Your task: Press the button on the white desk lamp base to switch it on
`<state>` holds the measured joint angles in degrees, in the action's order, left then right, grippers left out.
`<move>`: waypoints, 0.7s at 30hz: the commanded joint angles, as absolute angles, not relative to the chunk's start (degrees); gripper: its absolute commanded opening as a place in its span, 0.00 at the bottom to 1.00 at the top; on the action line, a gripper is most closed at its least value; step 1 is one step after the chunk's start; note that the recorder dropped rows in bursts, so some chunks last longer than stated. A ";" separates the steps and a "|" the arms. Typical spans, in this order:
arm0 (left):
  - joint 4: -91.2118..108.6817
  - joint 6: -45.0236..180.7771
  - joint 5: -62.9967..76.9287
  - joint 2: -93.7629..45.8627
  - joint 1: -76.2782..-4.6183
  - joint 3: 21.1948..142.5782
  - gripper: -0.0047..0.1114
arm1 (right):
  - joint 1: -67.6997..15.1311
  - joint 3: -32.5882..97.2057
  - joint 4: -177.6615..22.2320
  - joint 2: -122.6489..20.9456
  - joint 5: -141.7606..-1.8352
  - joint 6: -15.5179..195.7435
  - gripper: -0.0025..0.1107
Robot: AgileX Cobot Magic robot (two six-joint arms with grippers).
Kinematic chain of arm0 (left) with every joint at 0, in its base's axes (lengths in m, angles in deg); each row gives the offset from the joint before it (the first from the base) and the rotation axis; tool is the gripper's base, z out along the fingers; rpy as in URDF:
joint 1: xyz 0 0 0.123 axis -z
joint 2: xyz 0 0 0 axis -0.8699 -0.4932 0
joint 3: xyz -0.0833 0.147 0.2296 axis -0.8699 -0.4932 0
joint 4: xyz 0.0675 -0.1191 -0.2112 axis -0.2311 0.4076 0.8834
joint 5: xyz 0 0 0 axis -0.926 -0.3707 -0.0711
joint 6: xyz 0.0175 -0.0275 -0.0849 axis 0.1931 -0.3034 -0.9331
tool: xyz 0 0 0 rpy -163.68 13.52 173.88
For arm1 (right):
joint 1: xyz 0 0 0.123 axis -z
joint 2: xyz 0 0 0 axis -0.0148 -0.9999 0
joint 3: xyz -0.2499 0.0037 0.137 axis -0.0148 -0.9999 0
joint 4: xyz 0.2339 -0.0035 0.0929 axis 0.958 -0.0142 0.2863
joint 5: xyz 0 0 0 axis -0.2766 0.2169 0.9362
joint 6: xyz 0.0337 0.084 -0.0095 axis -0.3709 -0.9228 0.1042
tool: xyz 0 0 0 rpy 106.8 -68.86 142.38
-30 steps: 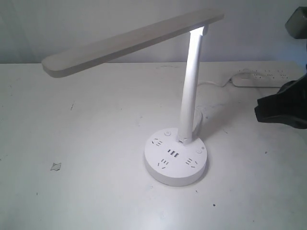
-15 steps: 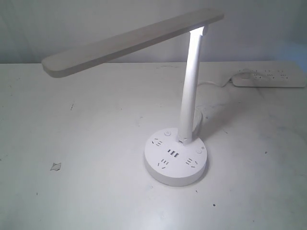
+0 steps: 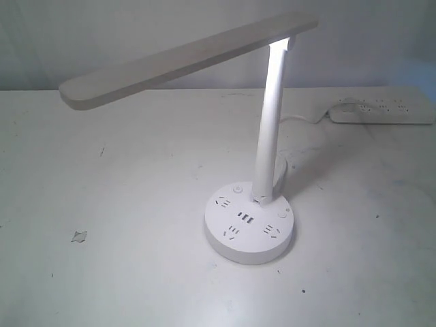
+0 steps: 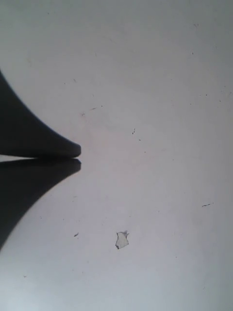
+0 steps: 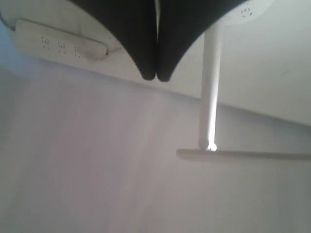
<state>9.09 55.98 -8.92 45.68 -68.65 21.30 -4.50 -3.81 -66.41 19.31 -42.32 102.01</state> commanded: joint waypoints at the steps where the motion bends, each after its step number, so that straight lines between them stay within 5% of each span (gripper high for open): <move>1: 9.32 56.30 -8.56 45.86 -68.35 21.19 0.04 | -4.36 -13.44 -67.02 20.95 -54.82 101.13 0.02; 15: 8.73 56.40 -8.34 45.86 -68.35 21.19 0.04 | -4.36 -32.59 -67.15 20.95 -63.70 99.39 0.02; 21: 8.73 56.40 -8.34 45.86 -68.35 21.19 0.04 | -4.42 -32.59 -67.05 20.95 -53.00 99.47 0.02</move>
<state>8.73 56.27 -8.57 45.68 -68.65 21.30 -4.50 -32.16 -66.55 20.64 -57.05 99.49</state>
